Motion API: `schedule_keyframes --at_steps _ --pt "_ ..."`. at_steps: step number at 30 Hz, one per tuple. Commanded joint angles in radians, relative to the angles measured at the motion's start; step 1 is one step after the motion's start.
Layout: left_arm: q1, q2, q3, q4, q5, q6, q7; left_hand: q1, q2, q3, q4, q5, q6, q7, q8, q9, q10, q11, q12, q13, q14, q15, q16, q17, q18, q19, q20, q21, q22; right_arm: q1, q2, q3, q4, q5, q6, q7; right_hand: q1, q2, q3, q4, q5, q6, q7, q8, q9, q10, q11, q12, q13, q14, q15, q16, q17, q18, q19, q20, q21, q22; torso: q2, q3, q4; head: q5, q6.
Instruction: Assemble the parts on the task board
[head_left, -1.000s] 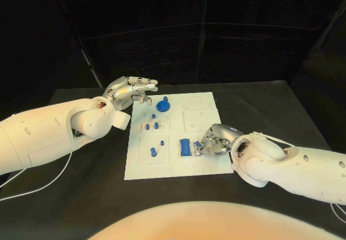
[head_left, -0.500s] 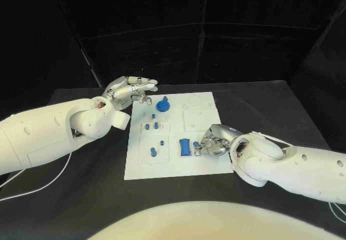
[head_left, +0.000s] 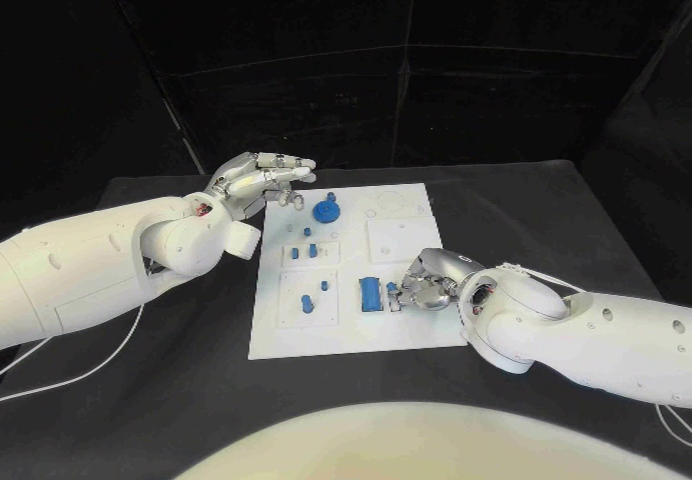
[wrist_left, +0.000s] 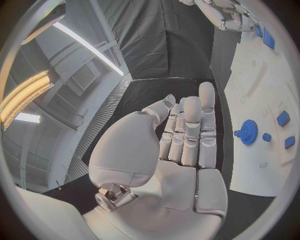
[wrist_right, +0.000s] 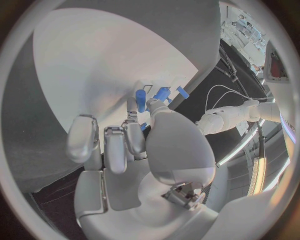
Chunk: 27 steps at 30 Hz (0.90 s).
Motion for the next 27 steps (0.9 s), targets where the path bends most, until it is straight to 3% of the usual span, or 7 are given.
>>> schedule_keyframes --at_steps 1,18,27 --pt "0.002 -0.001 0.001 0.003 -0.002 0.012 0.006 -0.003 0.0 0.006 -0.001 0.004 -0.009 0.002 0.003 -0.001 -0.009 -0.001 0.006 -0.001 -0.007 0.002 0.001 0.0 0.013 0.005 0.0 -0.006 -0.001 0.001 0.001 0.0 0.004 0.001 0.004 0.001 -0.012 0.003 -0.011 0.0 -0.006 0.009 0.0 0.007 0.003 0.009 0.001 0.007 0.054 0.081 -0.006 0.006 0.141 -0.008 0.006 -0.004 0.006 0.003 0.0 0.0001 0.0003 -0.001 -0.001" --pt "0.002 -0.001 0.001 0.003 -0.002 0.015 0.007 -0.002 0.0 0.007 -0.002 0.004 -0.009 0.002 0.004 -0.001 -0.009 -0.001 0.007 -0.001 -0.008 0.002 0.001 0.0 0.013 0.005 0.0 -0.006 -0.001 0.001 0.001 0.0 0.009 0.004 0.016 -0.001 -0.034 0.026 -0.036 -0.001 0.005 0.026 -0.009 0.018 0.014 0.023 -0.006 0.033 0.073 0.084 -0.011 0.012 0.151 -0.01 0.011 -0.008 0.012 0.014 0.0 0.0002 0.0003 0.003 -0.005" --pt "0.002 -0.002 0.001 0.004 -0.002 0.012 0.01 -0.002 0.0 0.007 -0.002 0.004 -0.009 0.002 0.004 -0.001 -0.009 -0.001 0.007 -0.001 -0.008 0.002 0.001 0.0 0.013 0.005 0.0 -0.006 -0.001 0.001 -0.002 0.0 0.007 0.005 -0.005 0.0 -0.05 0.038 -0.048 0.002 0.007 0.02 -0.007 0.014 0.016 0.024 -0.006 0.035 0.076 0.084 -0.012 0.012 0.151 -0.011 0.012 -0.01 0.014 0.016 -0.001 -0.0002 0.0005 0.003 -0.005"
